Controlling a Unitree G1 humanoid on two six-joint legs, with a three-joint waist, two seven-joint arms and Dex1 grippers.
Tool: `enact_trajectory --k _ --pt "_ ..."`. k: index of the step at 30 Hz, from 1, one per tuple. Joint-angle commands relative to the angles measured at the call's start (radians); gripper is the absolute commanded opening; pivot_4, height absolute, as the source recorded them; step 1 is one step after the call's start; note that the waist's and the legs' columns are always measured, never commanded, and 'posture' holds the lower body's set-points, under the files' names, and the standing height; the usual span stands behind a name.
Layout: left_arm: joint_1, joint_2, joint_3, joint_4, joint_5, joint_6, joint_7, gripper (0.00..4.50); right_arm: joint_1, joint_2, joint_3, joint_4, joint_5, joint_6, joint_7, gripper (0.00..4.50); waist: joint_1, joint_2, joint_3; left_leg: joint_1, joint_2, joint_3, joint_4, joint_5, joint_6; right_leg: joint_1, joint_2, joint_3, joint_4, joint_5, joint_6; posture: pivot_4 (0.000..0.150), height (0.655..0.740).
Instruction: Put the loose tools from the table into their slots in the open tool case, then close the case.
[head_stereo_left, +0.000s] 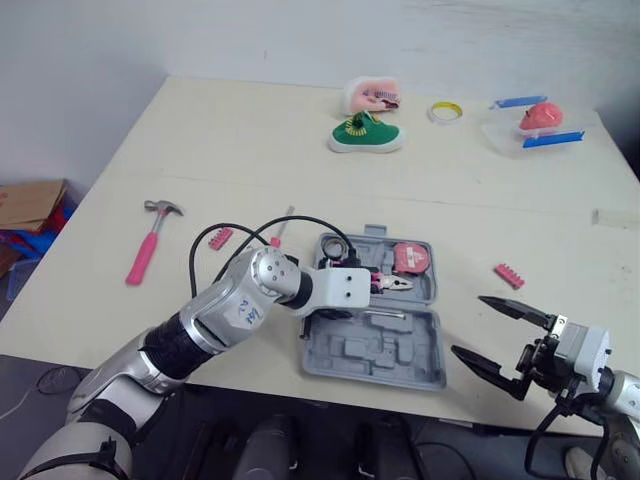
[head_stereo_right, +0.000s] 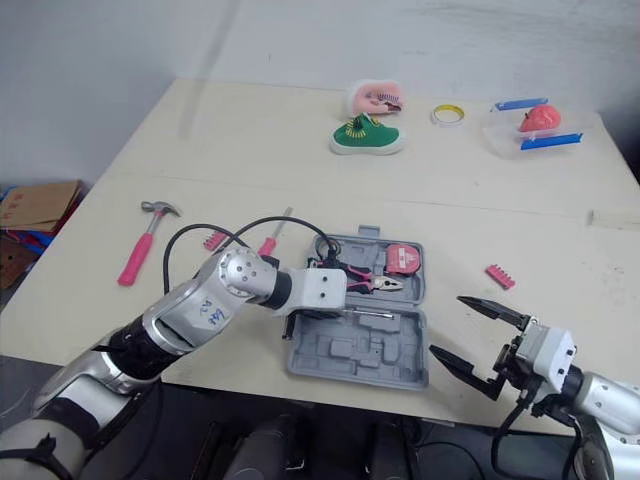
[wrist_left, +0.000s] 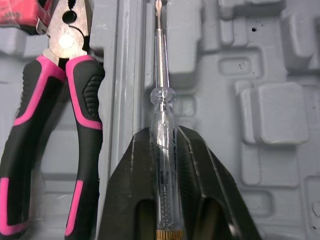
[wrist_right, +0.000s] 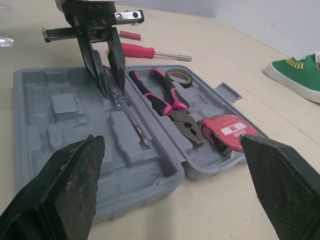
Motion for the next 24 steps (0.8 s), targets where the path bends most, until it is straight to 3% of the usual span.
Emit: enact_trajectory --k 1,7,11,14,17,21,24 --pt "-0.024 -0.028 0.064 -0.068 -0.031 -0.017 -0.014 2.04 0.022 0.004 -0.027 -0.001 0.016 -0.030 0.023 4.50 0.003 0.000 0.000 -0.001 0.000 0.000 0.000 0.000 0.000 0.000 0.000 0.000 0.000 0.000 0.000 0.150 0.7400" --pt "-0.029 -0.034 0.125 -0.088 -0.053 -0.008 -0.017 2.04 0.033 0.002 -0.031 -0.003 0.025 -0.029 0.038 4.50 0.001 0.000 0.000 -0.001 0.000 0.000 0.001 0.000 0.000 -0.001 0.000 -0.001 0.000 0.000 0.000 0.150 0.7400" --pt "0.066 -0.080 0.251 -0.015 -0.121 -0.199 0.028 2.04 0.042 0.002 -0.033 -0.013 0.028 -0.024 0.038 4.50 -0.001 0.000 0.000 -0.001 0.000 0.000 0.001 0.000 0.000 -0.001 0.000 -0.001 0.000 0.000 0.000 0.150 0.7400" --pt "0.106 -0.115 0.318 0.026 -0.169 -0.273 0.033 1.29 0.040 0.001 -0.033 -0.018 0.028 -0.019 0.032 4.50 0.001 0.000 0.000 -0.002 0.001 -0.001 0.002 0.000 0.000 -0.001 0.000 -0.001 0.000 0.000 -0.001 0.150 0.7400" --pt "0.164 -0.173 0.382 0.078 -0.248 -0.327 0.033 0.02 0.035 -0.001 -0.030 -0.031 0.027 -0.008 0.018 4.50 0.002 0.000 0.000 -0.001 0.001 -0.001 0.002 0.000 0.000 0.000 0.000 -0.001 0.000 0.001 -0.001 0.150 0.7400" --pt "0.191 -0.206 0.399 0.125 -0.265 -0.320 0.053 0.02 0.026 -0.003 -0.028 -0.039 0.023 0.002 0.001 4.50 0.004 0.000 0.000 -0.002 0.001 -0.001 0.002 0.000 0.000 0.000 0.001 -0.002 0.000 0.001 -0.001 0.150 0.7400" --pt "0.231 -0.195 0.362 0.182 -0.227 -0.436 0.028 0.02 0.021 -0.005 -0.025 -0.047 0.020 0.012 -0.012 4.50 0.003 0.001 0.000 -0.002 0.001 -0.001 0.002 0.000 0.000 0.000 0.001 -0.002 0.000 0.001 -0.001 0.150 0.7400"
